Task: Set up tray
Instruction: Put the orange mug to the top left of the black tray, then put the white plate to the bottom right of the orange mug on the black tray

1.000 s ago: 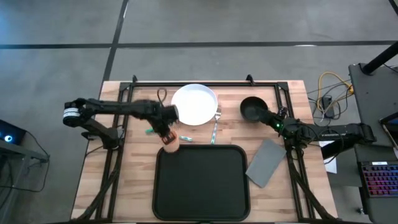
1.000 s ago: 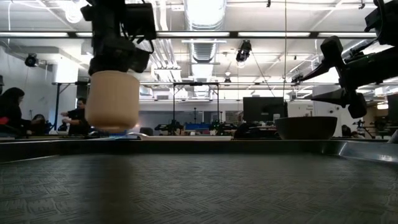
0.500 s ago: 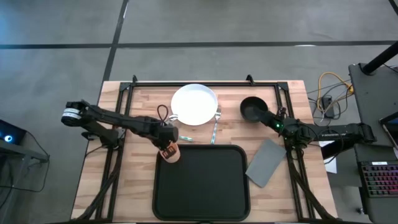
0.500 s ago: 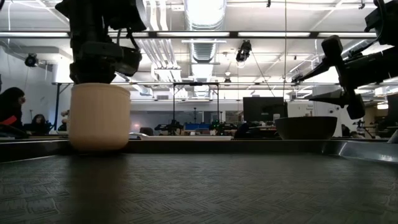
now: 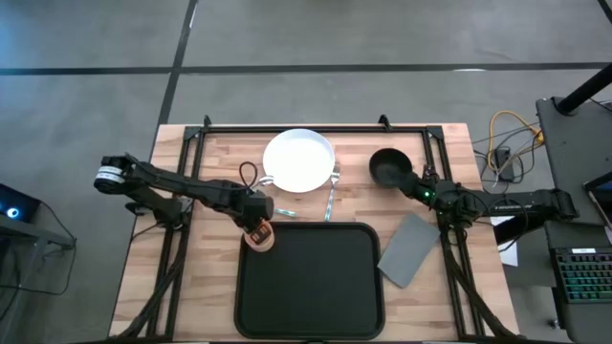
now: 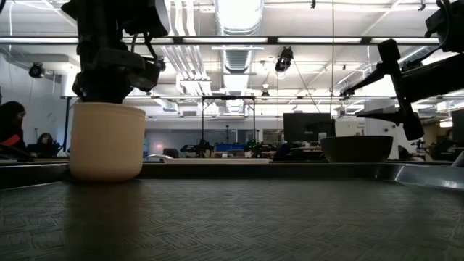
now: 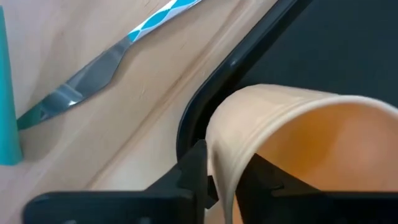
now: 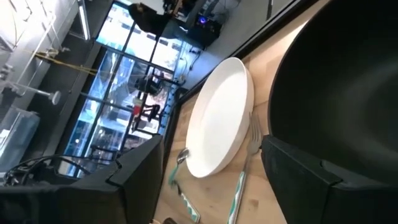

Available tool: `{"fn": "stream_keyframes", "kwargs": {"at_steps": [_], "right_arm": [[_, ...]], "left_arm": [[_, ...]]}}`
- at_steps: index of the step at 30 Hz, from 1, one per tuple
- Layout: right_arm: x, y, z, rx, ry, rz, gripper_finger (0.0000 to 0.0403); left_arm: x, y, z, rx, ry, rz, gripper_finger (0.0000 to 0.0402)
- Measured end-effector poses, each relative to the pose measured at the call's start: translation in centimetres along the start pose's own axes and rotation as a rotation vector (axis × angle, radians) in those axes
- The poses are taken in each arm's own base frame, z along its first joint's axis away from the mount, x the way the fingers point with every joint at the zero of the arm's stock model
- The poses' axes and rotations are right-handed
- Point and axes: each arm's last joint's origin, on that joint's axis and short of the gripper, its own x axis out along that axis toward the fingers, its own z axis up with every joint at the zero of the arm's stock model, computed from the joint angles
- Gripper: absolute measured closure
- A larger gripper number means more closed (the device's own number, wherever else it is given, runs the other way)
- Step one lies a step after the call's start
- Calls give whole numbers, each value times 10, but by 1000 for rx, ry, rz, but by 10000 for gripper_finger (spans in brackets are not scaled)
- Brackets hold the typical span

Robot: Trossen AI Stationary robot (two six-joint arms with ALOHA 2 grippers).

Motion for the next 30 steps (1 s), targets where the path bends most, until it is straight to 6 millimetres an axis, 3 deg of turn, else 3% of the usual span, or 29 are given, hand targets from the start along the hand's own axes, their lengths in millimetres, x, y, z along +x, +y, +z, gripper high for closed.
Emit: {"fn": "stream_keyframes", "kwargs": {"at_steps": [10, 14, 18, 25, 30], "right_arm": [[0, 7, 2, -125, -26, 57, 146], [-2, 21, 8, -231, -115, 166, 147], [-5, 31, 13, -231, -182, 231, 147], [3, 63, 13, -388, 12, 105, 147], [22, 92, 13, -468, 98, -160, 147]], "left_arm": [[-13, 1, -1, 45, -37, -36, 250], [-25, 4, -3, 103, -87, -68, 233], [-39, 7, -5, 177, -141, -98, 229], [-66, 16, -12, 222, -244, -165, 228], [-84, 24, -17, 199, -342, -181, 228]]}}
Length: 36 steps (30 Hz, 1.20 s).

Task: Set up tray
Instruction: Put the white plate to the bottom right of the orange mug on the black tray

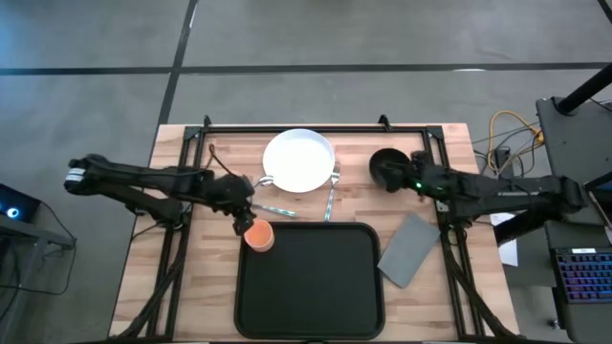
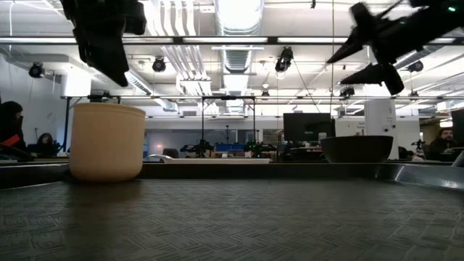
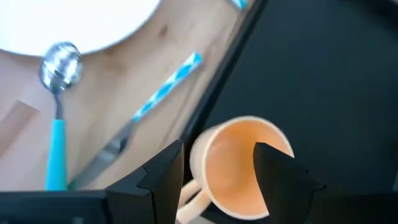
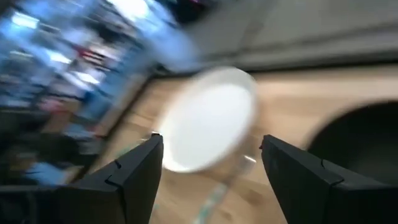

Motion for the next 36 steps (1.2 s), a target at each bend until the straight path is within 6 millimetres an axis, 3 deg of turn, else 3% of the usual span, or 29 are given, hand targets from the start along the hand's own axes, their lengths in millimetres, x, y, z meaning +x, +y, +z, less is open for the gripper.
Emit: {"fn": "stream_keyframes", "kwargs": {"at_steps": [4, 8, 18, 23, 30, 36], "right_arm": [[31, 7, 6, 52, 174, -207, 147], [77, 13, 10, 30, 375, -238, 147], [190, 29, 39, -157, 482, -314, 147], [239, 17, 50, -220, 594, -424, 147], [286, 1, 47, -194, 764, -401, 154], [301, -7, 42, -187, 813, -461, 173]], "left_arm": [[-10, 3, 0, -52, -62, 11, 228], [-17, 5, -1, -105, -93, 5, 228], [-19, 3, 1, -150, -120, -19, 228], [-19, 2, 3, -154, -142, -34, 228], [-19, 2, 4, -159, -147, -38, 228], [-19, 2, 4, -177, -146, -39, 228]]}}
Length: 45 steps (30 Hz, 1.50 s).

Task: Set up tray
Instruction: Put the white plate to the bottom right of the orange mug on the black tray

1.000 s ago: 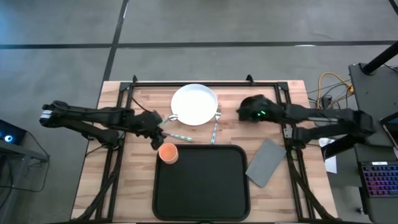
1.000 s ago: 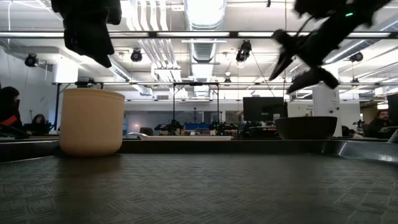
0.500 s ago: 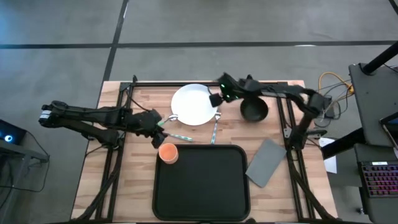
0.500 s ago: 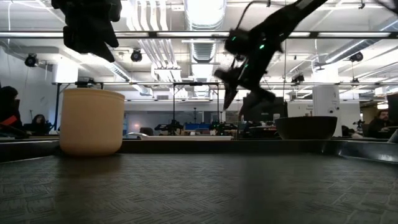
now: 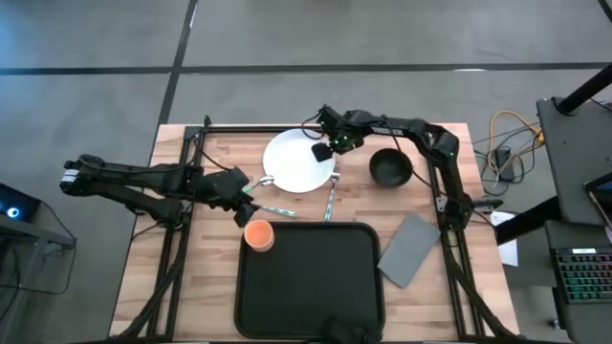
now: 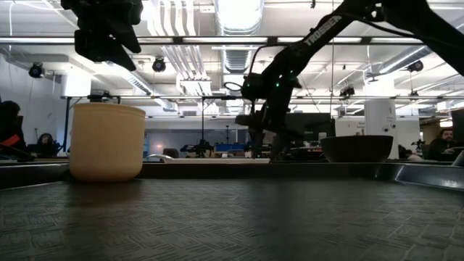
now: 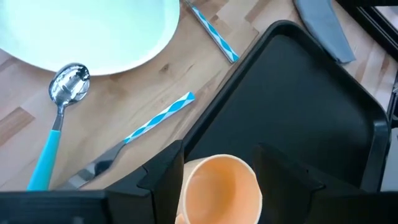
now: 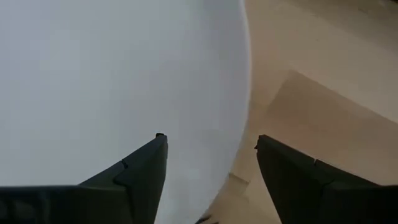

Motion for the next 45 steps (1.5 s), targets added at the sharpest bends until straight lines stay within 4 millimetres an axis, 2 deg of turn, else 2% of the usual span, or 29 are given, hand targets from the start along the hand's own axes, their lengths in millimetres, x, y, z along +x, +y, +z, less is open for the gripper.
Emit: {"fn": "stream_keyframes", "kwargs": {"at_steps": [9, 23, 30, 33, 38, 45], "right_arm": [[4, -15, 2, -13, 34, -63, 237], [4, -16, 4, -8, 28, -58, 312], [6, -19, 5, 0, 28, -66, 379], [4, -19, 7, -1, 22, -62, 390], [-15, -16, 8, -6, -23, -47, 393], [-72, -17, 12, 2, -172, -49, 395]], "left_arm": [[0, 0, 0, -1, -2, 5, 228], [3, 0, 1, -7, -44, 5, 228], [4, 0, 1, -14, -48, 1, 228], [4, 0, 1, -26, -47, 2, 228], [5, 0, 0, -30, -46, 3, 228], [5, 0, 0, -29, -49, 0, 228]]}}
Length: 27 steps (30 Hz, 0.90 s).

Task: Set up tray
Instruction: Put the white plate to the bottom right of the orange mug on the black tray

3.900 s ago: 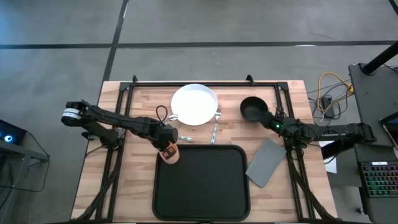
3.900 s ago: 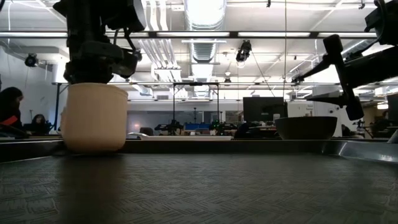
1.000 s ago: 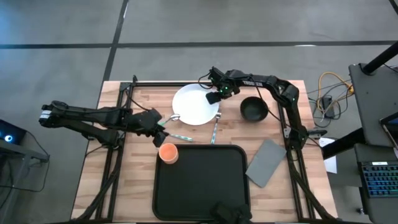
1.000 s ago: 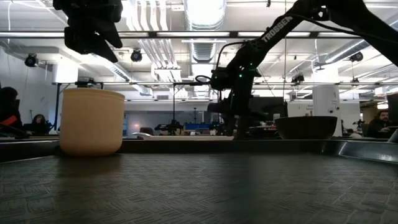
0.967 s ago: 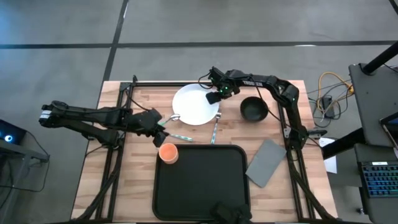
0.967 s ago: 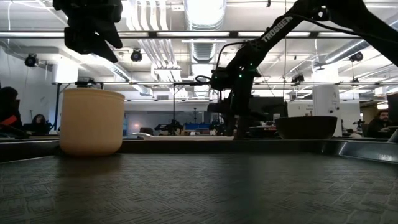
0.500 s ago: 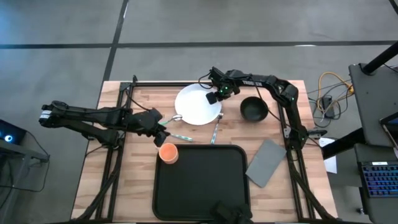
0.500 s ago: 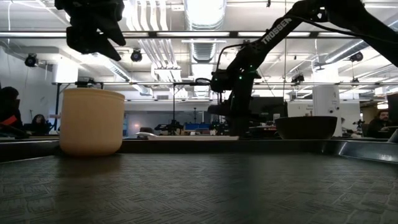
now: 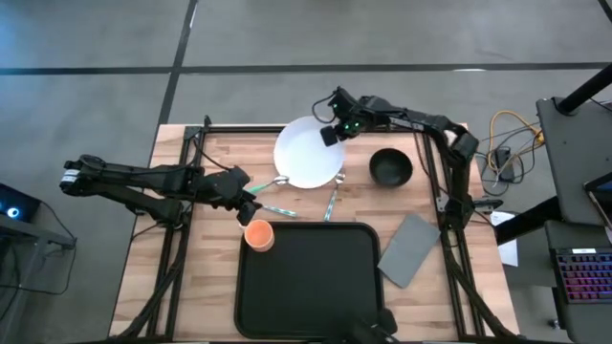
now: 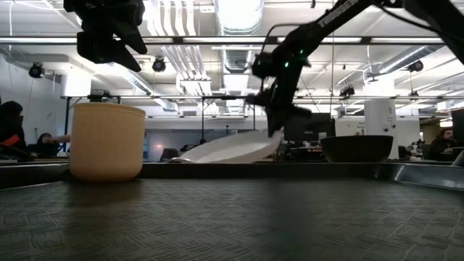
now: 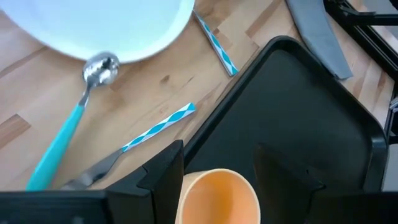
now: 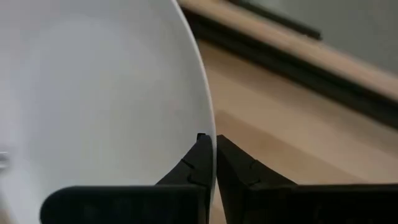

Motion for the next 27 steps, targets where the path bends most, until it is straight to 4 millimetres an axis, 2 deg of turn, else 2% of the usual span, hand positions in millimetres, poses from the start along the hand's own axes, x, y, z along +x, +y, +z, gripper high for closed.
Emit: {"fn": "stream_keyframes", "kwargs": {"at_steps": [5, 9, 11, 14, 19, 23, 27], "right_arm": [[-53, -11, 2, 21, -42, 67, 395], [-81, -24, -5, 41, 35, 118, 395], [-86, -28, -13, 32, 92, 87, 395], [-83, -31, -26, 4, 167, 1, 395], [-80, -29, -32, 4, 72, -145, 395], [-93, -25, -30, -16, 29, -41, 394], [-113, -18, -43, -107, 121, 143, 395]], "left_arm": [[2, 1, -2, 7, 5, 5, 228], [6, 4, -6, 11, 18, 18, 228], [8, 6, -8, 15, 25, 25, 228], [12, 8, -11, 16, 27, 27, 228], [20, 11, -16, 13, 15, 14, 228], [21, 11, -17, 14, 17, 13, 228], [21, 11, -18, 14, 19, 13, 228]]}}
